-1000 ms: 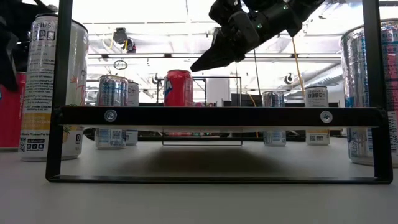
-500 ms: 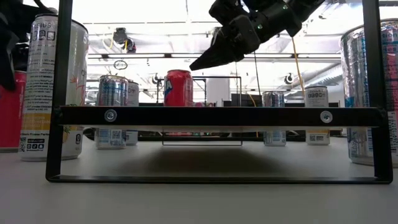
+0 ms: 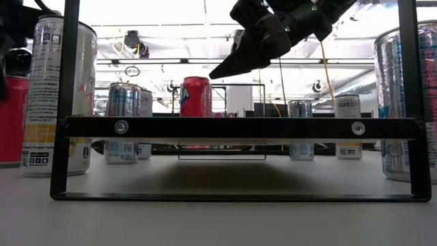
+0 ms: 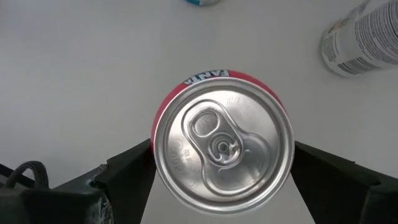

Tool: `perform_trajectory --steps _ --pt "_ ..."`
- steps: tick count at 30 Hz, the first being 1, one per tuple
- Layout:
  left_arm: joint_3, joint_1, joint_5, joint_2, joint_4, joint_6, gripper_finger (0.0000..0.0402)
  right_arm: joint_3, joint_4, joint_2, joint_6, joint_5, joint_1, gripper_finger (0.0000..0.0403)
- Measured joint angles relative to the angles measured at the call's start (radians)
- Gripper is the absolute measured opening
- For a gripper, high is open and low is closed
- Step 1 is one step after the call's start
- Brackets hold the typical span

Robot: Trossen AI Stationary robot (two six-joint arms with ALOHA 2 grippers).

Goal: Place canned beverage on shelf
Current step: Put the left red soda can aligned with the other red soda can on the shelf

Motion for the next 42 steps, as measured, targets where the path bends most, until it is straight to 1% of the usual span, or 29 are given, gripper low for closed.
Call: perform_trajectory --steps 3,7,10,16,22,26,29,38,42 --pt "0.0 0.0 -0.002 0.0 0.001 0.0 0.0345 0.0 0.001 0.0 0.001 0.0 0.0 0.0079" --pt "-0.001 0.0 -0.036 0.0 0.0 -0.014 0.0345 0.0 0.005 0.0 0.0 0.001 0.0 0.0092" --pt "-0.001 0.0 -0.043 0.0 -0.011 -0.013 0.0345 0.0 0.019 0.0 0.0 0.002 0.0 0.01" --pt "-0.001 0.0 -0.108 0.0 -0.041 0.031 0.0345 0.0 0.021 0.0 0.0 0.003 -0.006 0.0109" --pt "-0.005 0.0 -0.11 0.0 -0.035 0.047 0.0345 0.0 0.027 0.0 0.002 0.003 -0.022 0.011" --pt "-0.049 0.002 -0.097 0.0 0.02 0.102 0.0345 0.0 0.026 0.0 0.002 0.003 -0.03 0.011" --pt "-0.075 0.008 -0.075 0.0 0.043 0.112 0.0344 0.0 0.027 0.0 0.002 0.004 -0.032 0.011" --pt "-0.057 0.008 -0.076 -0.001 0.051 0.118 0.0296 0.0 0.026 0.0 0.002 0.004 -0.032 0.011" --pt "-0.032 0.008 -0.078 -0.001 0.048 0.118 0.029 0.0 0.026 0.0 0.0 0.004 -0.031 0.011"
